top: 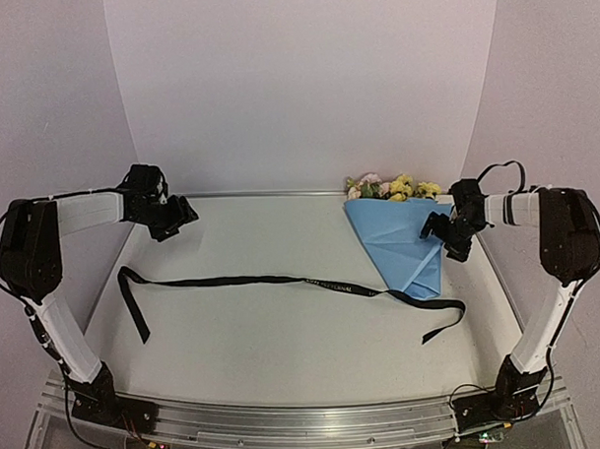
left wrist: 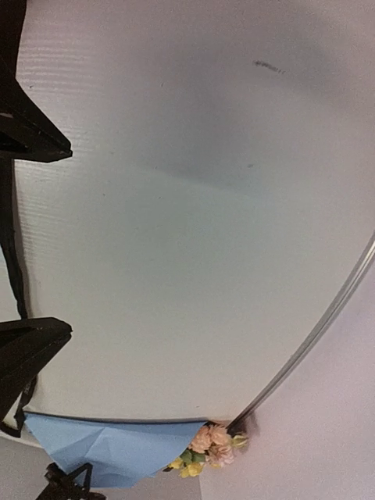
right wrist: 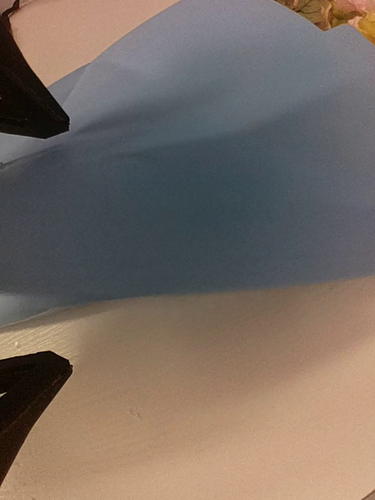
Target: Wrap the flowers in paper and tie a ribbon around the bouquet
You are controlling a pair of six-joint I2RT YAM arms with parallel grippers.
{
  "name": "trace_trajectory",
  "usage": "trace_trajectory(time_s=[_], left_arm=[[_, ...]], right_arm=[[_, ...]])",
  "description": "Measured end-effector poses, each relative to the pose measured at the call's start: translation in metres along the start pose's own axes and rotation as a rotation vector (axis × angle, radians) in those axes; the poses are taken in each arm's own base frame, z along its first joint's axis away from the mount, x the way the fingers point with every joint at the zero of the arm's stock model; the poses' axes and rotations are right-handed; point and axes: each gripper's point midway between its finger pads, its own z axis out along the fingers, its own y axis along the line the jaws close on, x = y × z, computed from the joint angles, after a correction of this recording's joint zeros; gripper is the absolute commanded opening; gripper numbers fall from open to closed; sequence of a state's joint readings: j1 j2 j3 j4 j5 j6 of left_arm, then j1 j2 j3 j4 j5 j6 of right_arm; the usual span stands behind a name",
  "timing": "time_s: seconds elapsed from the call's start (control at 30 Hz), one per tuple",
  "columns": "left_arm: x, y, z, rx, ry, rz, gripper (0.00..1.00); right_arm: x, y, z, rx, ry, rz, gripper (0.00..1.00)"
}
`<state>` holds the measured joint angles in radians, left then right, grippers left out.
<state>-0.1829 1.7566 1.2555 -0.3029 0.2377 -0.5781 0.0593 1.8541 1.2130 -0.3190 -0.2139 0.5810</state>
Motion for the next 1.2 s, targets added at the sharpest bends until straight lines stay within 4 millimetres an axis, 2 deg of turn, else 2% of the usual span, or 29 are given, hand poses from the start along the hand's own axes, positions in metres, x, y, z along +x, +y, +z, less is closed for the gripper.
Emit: trace_trajectory(time_s=[0.17,0.3,0.37,0.5,0.63,0.77,0.93,1.03,1.2], left_arm=[[0.015,-0.017,0.027,0.122,0.099,-0.031,0.70],[0.024,-0.034,0.040,0.196,0.152,-0.039,0.70],[0.028,-0.040,0.044,0.223,0.172,-0.042,0.69],[0.028,-0.051,0.049,0.265,0.193,-0.046,0.69],[0.027,-0.054,0.054,0.285,0.203,-0.047,0.69],[0.029,-0.054,0.059,0.294,0.216,-0.050,0.69],[0.033,-0.053,0.065,0.293,0.233,-0.053,0.69],[0.036,-0.051,0.069,0.290,0.243,-0.055,0.69],[0.039,-0.052,0.070,0.293,0.253,-0.056,0.69]], right_arm=[[-0.007,0.010,0.024,-0.072,0.050,0.035,0.98],[-0.013,0.023,0.038,-0.122,0.081,0.064,0.95],[-0.016,0.028,0.043,-0.143,0.091,0.079,0.88],[-0.021,0.037,0.050,-0.175,0.108,0.108,0.67],[-0.025,0.041,0.058,-0.185,0.120,0.131,0.43],[-0.032,0.047,0.059,-0.196,0.119,0.150,0.23],[-0.049,0.062,0.050,-0.231,0.093,0.141,0.07],[-0.055,0.070,0.046,-0.253,0.083,0.139,0.05],[-0.053,0.074,0.044,-0.272,0.105,0.169,0.02]])
